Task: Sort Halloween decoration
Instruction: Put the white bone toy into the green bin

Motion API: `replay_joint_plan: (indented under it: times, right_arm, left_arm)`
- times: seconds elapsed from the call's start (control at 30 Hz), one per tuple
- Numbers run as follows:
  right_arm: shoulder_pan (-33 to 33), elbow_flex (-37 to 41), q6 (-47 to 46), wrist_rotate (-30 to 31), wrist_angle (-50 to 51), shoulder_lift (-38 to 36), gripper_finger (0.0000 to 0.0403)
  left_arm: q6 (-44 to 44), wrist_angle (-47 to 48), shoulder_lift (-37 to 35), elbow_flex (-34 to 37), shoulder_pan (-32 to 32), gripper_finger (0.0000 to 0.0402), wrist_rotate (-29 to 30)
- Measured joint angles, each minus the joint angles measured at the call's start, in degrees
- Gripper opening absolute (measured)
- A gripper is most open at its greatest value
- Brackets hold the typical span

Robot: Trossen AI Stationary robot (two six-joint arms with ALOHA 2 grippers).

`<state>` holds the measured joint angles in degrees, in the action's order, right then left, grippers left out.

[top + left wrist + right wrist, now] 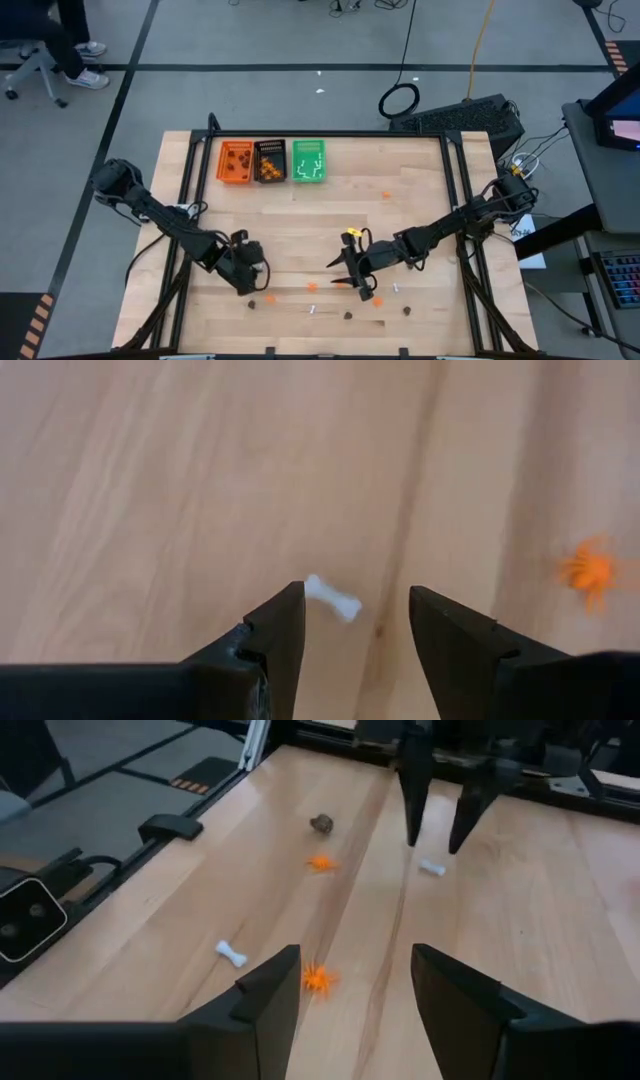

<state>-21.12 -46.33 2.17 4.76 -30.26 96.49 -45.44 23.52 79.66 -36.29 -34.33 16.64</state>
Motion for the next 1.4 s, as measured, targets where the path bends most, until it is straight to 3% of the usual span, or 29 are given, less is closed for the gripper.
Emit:
replay_joint_plan:
  times: [0.23, 0.4, 0.73, 1.03, 1.2, 1.4]
  right_arm:
    - [0.0, 0.4, 0.6, 0.1, -0.2, 0.0, 0.0176]
    - [0.0, 0.4, 2.3, 0.0, -0.4, 0.0, 0.0176]
    - [0.0, 0.4, 3.3, 0.0, -0.4, 0.0, 0.0176]
    - [0.1, 0.4, 4.9, 0.0, -0.8, 0.0, 0.0176]
    - [0.1, 0.3, 5.5, 0.0, -1.4, 0.0, 0.0176]
    - [0.1, 0.3, 5.6, -0.1, -1.4, 0.0, 0.0176]
  left_arm:
    - [-13.7, 0.8, 0.3, 0.0, -1.5, 0.0175, 1.6]
    - [-21.5, 1.3, 2.1, 0.0, -3.7, 0.0148, 5.6]
    - [-27.6, -0.7, 6.8, -0.1, -4.5, 0.0082, 6.9]
    - [-27.0, -1.7, 8.7, -0.2, -4.4, 0.0075, 9.7]
    - [-19.7, -2.5, 8.8, -0.1, -4.0, 0.0070, 12.9]
    - [-12.5, -3.3, 10.5, 0.0, -2.5, 0.0011, 10.6]
